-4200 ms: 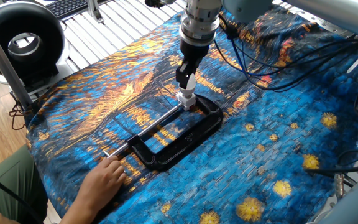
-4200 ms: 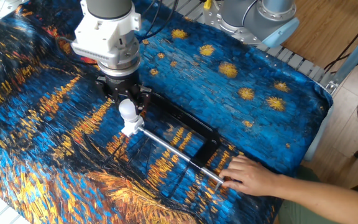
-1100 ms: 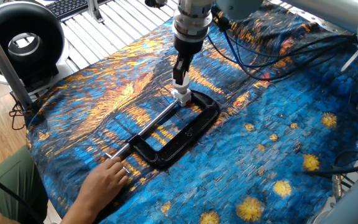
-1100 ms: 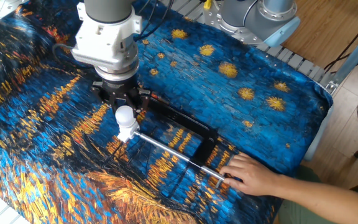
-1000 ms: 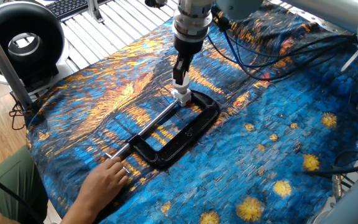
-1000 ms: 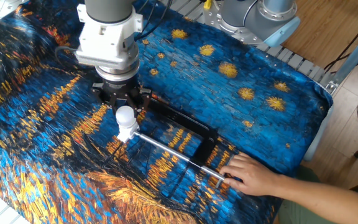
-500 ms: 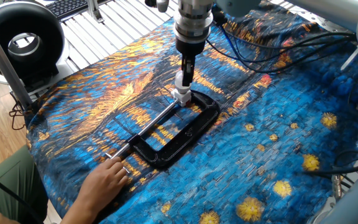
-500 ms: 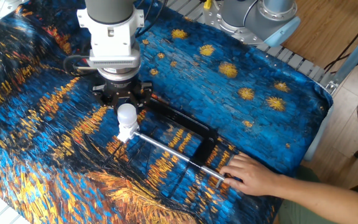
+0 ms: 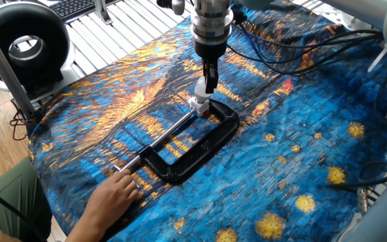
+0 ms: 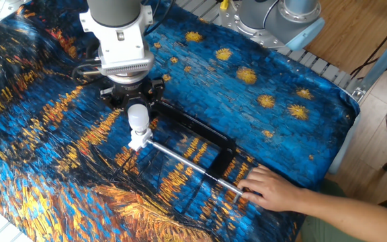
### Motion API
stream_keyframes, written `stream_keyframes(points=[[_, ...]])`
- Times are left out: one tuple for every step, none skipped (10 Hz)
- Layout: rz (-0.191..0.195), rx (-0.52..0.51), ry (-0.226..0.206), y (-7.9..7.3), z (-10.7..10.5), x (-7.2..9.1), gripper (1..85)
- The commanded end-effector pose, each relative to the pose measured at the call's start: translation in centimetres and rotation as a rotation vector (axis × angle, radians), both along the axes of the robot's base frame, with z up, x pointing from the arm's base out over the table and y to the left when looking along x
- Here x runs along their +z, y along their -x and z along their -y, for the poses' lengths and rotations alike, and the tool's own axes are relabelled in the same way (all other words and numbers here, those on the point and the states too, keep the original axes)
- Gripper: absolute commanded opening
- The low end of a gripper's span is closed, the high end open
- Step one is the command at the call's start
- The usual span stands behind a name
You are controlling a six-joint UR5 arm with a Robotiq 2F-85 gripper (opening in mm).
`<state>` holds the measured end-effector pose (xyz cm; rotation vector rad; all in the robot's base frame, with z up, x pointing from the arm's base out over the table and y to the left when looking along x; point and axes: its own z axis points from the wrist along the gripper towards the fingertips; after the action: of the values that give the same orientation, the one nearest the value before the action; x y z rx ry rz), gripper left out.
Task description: Install the light bulb by rotating it
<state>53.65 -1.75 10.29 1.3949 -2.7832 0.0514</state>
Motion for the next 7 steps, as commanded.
stream_keyframes(points=[[-0.012, 0.002, -0.007, 0.1, 0.0, 0.1, 4.0], [-0.014, -0.003, -0.009, 0.0, -0.1, 0.1, 4.0], [-0.014, -0.006, -0.013, -0.1, -0.2, 0.1, 4.0], [-0.01, -0.015, -0.024, -0.3, -0.6, 0.1, 3.7], [-0.002, -0.031, -0.031, -0.5, -1.0, 0.1, 3.7], [0.001, -0.039, -0.025, -0.8, -1.0, 0.2, 2.7], [0.002, -0.048, -0.027, -0.8, -1.1, 0.3, 2.3]])
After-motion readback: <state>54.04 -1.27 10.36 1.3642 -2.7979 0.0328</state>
